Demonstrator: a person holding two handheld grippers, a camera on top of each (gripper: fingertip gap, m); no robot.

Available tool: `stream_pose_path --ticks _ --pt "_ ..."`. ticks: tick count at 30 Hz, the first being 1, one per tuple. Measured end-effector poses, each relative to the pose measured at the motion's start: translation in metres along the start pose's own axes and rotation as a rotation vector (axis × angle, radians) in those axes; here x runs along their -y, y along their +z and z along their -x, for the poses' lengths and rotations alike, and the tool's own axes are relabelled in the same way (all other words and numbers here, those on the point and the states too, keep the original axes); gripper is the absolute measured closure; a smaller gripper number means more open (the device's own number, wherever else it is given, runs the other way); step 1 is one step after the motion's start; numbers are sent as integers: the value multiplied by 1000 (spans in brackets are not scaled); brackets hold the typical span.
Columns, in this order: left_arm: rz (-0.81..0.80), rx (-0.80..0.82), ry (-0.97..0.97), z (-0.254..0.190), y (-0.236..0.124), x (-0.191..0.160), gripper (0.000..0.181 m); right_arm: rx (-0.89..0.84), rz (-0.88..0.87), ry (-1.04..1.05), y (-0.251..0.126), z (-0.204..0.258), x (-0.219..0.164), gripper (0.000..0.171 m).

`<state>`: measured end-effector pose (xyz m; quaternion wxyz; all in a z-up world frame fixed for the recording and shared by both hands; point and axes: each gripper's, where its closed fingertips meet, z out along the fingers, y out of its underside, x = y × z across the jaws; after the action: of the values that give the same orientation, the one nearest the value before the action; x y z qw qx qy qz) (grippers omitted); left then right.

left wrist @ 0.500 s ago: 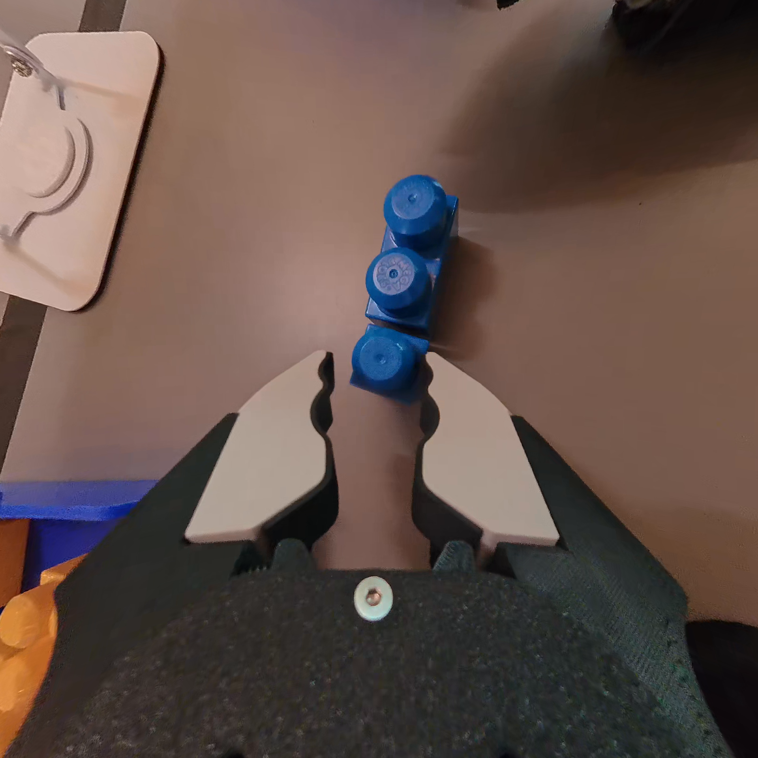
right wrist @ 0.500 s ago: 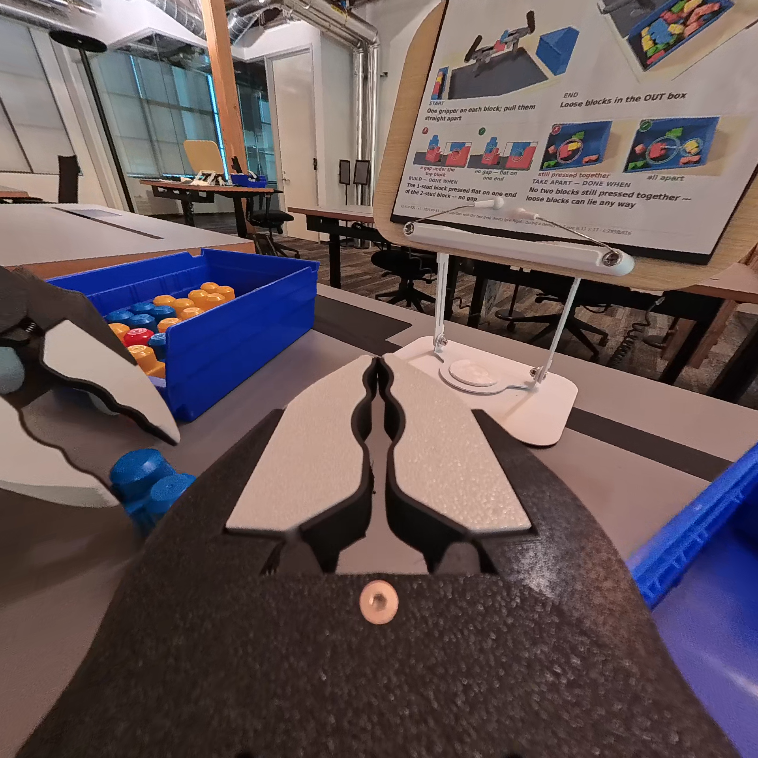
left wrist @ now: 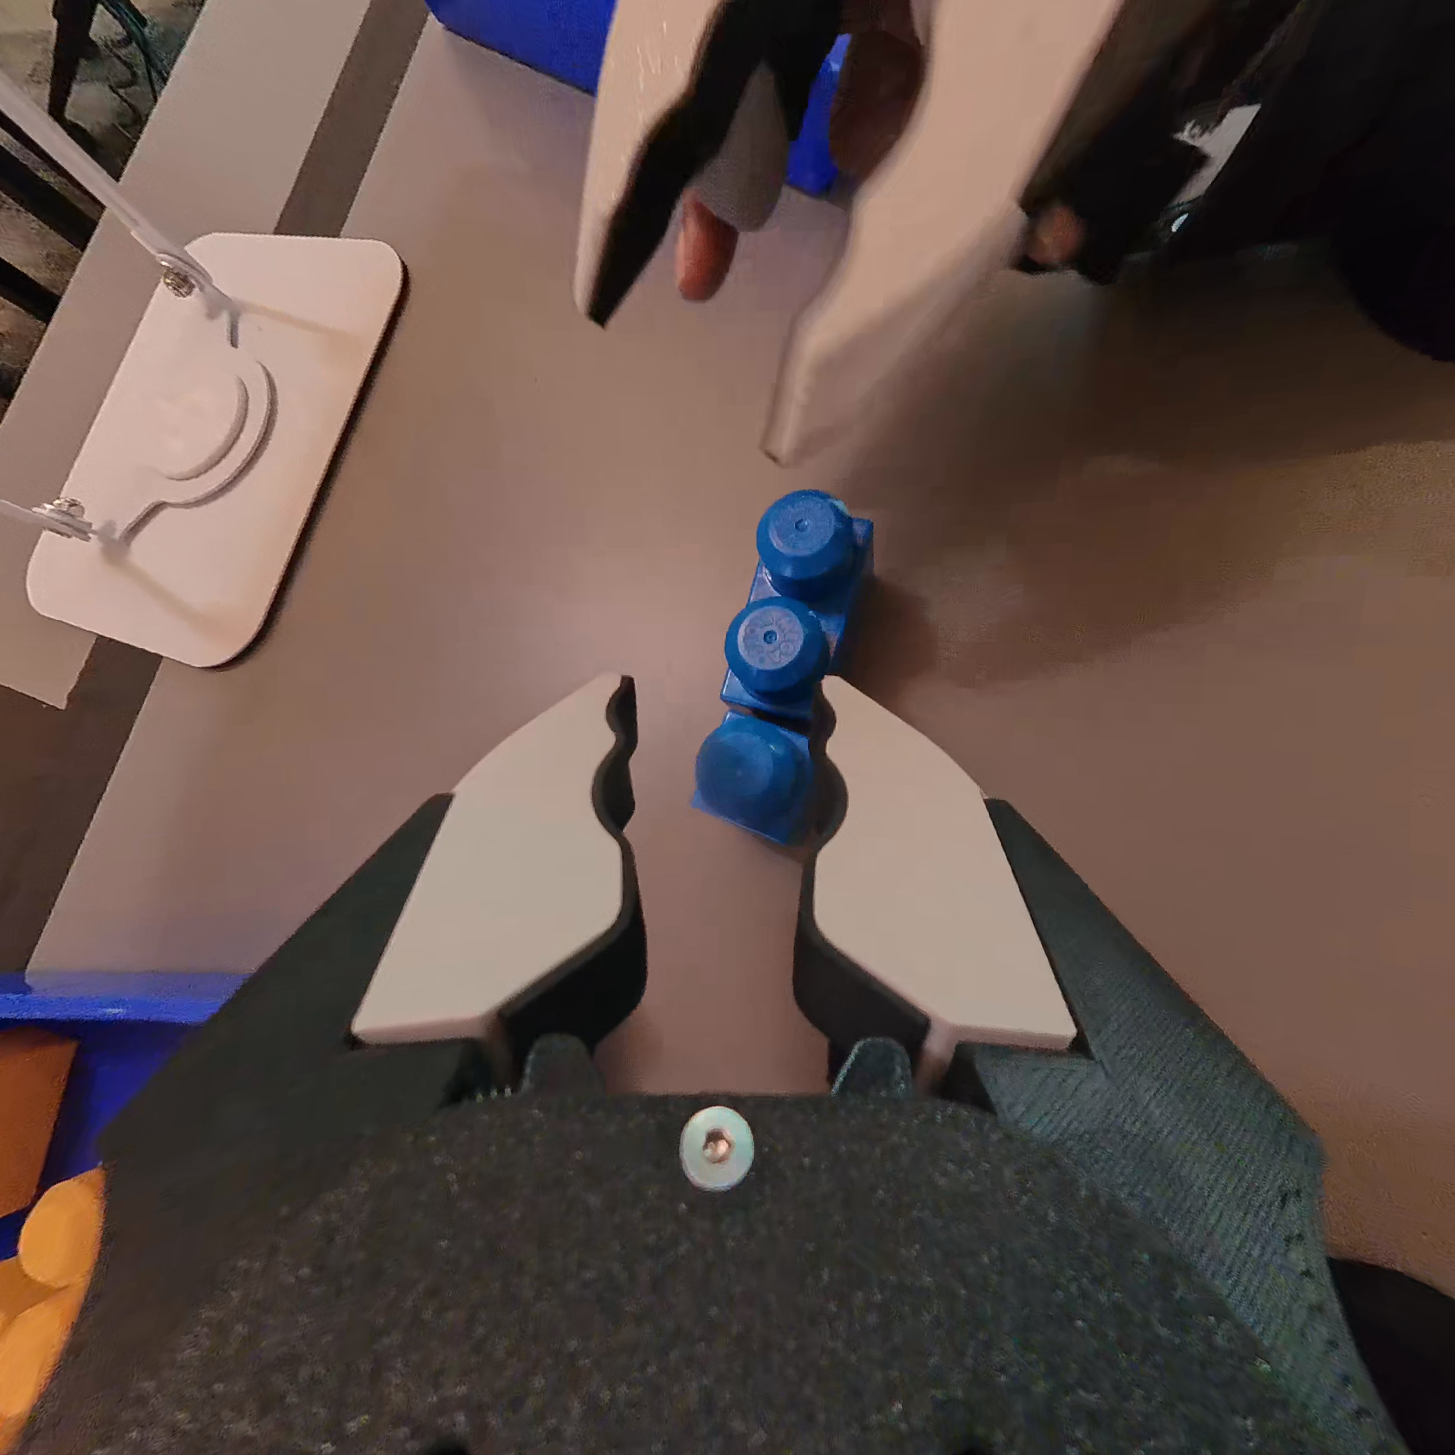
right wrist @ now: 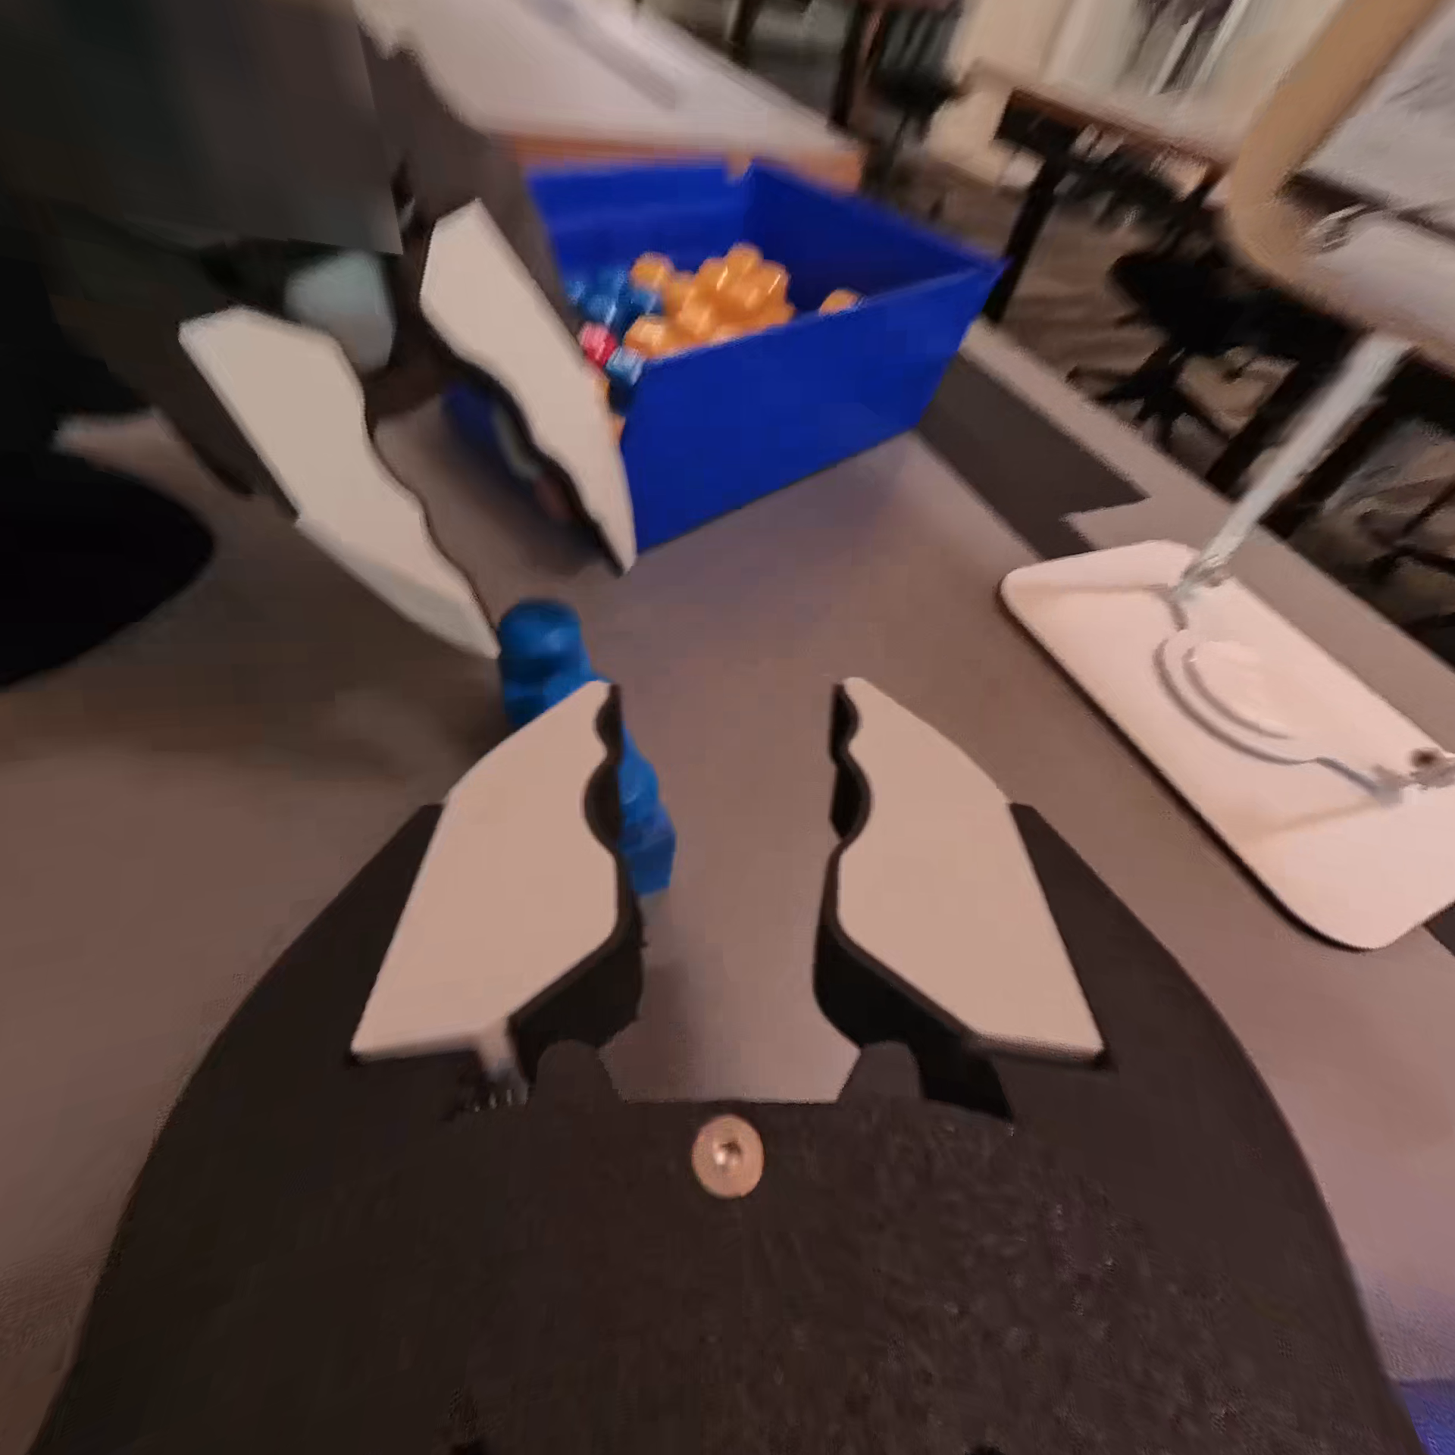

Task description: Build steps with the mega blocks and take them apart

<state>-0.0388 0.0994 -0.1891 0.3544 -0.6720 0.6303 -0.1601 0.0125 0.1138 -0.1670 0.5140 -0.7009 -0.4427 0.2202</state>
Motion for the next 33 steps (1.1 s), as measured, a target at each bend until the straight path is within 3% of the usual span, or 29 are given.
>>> stream_pose_path --ticks 3,7,10,12,14,16,19,26,33 --pt "-3 2 -2 1 0 -1 140 99 155 -42 12 25 -20 92" --pt "-21 -3 -13 1 -1 0 141 136 309 -111 27 39 -48 89" --pt "-30 -3 -14 1 -2 0 142 131 369 -136 36 39 -62 99" --pt "-39 -6 -18 1 -3 0 143 141 367 -151 38 40 -66 126" --pt "-56 -5 -25 2 -3 2 141 153 349 -147 36 39 -63 134" --pt "-101 -8 -37 3 -6 8 139 151 250 -96 28 34 -46 134" --pt "-243 -7 -86 9 -19 26 138 136 -34 39 6 19 2 135" --pt "-722 -94 -302 16 -67 84 139 263 -721 370 -64 -1 86 135" --pt "-920 -199 -362 -3 -79 113 135 388 -800 438 -56 21 94 134"
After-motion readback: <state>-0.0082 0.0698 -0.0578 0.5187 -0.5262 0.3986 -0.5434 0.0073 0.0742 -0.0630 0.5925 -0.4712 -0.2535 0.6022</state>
